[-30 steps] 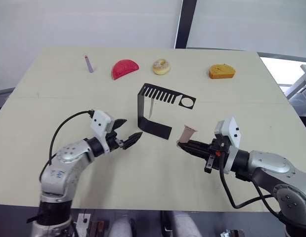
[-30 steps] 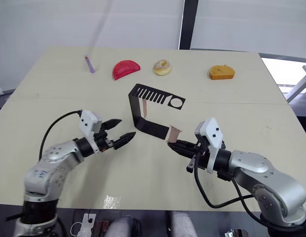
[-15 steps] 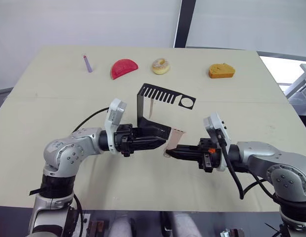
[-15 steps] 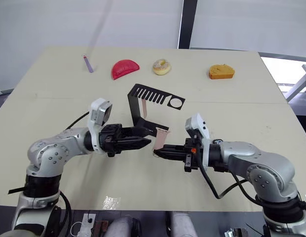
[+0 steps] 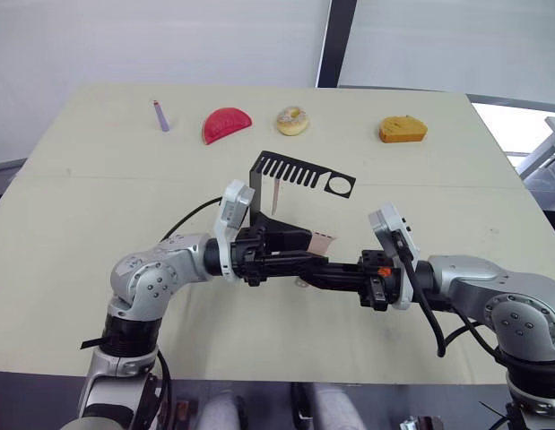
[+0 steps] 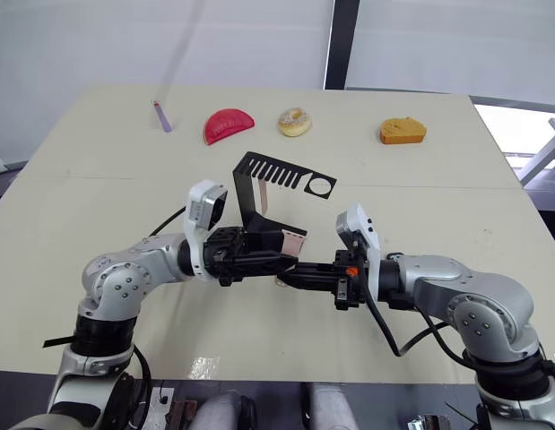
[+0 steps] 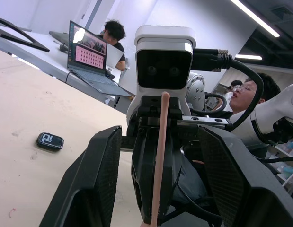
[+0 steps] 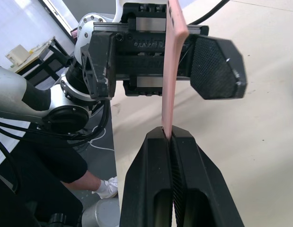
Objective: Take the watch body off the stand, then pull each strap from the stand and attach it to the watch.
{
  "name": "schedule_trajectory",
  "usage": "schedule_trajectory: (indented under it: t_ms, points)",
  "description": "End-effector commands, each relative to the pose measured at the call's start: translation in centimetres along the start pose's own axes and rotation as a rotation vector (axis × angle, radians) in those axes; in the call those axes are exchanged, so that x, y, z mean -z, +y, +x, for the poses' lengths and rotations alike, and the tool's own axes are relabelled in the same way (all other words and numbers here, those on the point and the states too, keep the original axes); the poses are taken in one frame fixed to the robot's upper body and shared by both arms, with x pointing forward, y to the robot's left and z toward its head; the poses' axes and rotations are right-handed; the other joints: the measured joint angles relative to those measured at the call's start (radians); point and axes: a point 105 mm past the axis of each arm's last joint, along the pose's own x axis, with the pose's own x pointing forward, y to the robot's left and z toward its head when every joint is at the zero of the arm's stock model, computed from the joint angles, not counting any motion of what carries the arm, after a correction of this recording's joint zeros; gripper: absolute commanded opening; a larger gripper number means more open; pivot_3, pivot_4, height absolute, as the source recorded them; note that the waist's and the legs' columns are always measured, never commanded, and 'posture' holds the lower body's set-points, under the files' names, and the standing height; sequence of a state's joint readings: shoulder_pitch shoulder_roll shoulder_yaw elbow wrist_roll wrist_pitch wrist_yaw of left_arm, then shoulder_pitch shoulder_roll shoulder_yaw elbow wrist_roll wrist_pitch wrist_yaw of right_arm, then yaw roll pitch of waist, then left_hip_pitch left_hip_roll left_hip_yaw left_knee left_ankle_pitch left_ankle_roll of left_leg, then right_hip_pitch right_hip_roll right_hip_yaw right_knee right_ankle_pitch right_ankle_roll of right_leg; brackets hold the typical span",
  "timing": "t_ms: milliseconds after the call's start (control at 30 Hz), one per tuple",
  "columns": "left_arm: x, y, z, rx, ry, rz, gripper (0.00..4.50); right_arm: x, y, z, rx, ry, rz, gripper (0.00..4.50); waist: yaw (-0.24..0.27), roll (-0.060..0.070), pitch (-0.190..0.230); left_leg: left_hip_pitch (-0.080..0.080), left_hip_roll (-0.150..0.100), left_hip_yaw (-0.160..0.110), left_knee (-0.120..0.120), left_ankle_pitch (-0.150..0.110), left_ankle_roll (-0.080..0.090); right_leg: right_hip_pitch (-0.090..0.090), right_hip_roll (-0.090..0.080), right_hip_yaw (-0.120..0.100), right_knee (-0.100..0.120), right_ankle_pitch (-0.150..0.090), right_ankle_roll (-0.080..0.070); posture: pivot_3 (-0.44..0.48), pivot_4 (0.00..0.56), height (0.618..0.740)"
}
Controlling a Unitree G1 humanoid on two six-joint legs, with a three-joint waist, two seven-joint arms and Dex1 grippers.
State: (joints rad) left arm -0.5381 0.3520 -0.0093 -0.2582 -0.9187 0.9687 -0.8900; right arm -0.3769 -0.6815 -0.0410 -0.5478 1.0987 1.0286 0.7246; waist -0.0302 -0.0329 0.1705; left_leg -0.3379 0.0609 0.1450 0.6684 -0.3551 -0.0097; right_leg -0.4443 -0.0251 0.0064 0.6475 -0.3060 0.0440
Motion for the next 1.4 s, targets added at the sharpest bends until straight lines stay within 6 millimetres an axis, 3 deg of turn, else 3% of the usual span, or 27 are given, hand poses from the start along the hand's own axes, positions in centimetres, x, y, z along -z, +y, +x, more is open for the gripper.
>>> schedule_trajectory:
  t_ms: [33, 100, 133, 167, 1400]
  points:
    - [-0.8, -0.6, 0.5, 0.024, -0.017, 0.04, 2.75, -0.5, 0.6, 0.2, -0.03, -0.012, -0.015, 0.0, 0.001, 0.0, 0.0, 0.0, 0.0, 0.0, 0.0, 0.0, 0.0, 0.0, 0.0, 0.0, 0.0, 0.0, 0.0, 0.0, 0.15, 0.737]
    - [-0.9, -0.7, 0.4, 0.027, -0.015, 0.039, 2.75, -0.5, 0.6, 0.1, -0.029, -0.012, -0.014, 0.0, 0.001, 0.0, 0.0, 0.0, 0.0, 0.0, 0.0, 0.0, 0.0, 0.0, 0.0, 0.0, 0.0, 0.0, 0.0, 0.0, 0.15, 0.737]
    - [-0.9, -0.8, 0.4, 0.03, -0.011, 0.037, 2.19, -0.5, 0.5, 0.1, -0.027, -0.012, -0.013, 0.0, 0.001, 0.0, 0.0, 0.0, 0.0, 0.0, 0.0, 0.0, 0.0, 0.0, 0.0, 0.0, 0.0, 0.0, 0.0, 0.0, 0.15, 0.737]
    - [-0.9, -0.8, 0.3, 0.031, -0.002, 0.037, 1.94, -0.5, 0.5, 0.1, -0.026, -0.012, -0.012, 0.0, 0.001, 0.0, 0.0, 0.0, 0.0, 0.0, 0.0, 0.0, 0.0, 0.0, 0.0, 0.0, 0.0, 0.0, 0.0, 0.0, 0.15, 0.737]
    - [-1.1, -0.2, -0.1, 0.009, -0.008, 0.053, 1.94, -0.8, 0.0, 0.0, -0.007, -0.021, -0.003, 0.0, 0.001, 0.0, 0.0, 0.0, 0.0, 0.0, 0.0, 0.0, 0.0, 0.0, 0.0, 0.0, 0.0, 0.0, 0.0, 0.0, 0.15, 0.737]
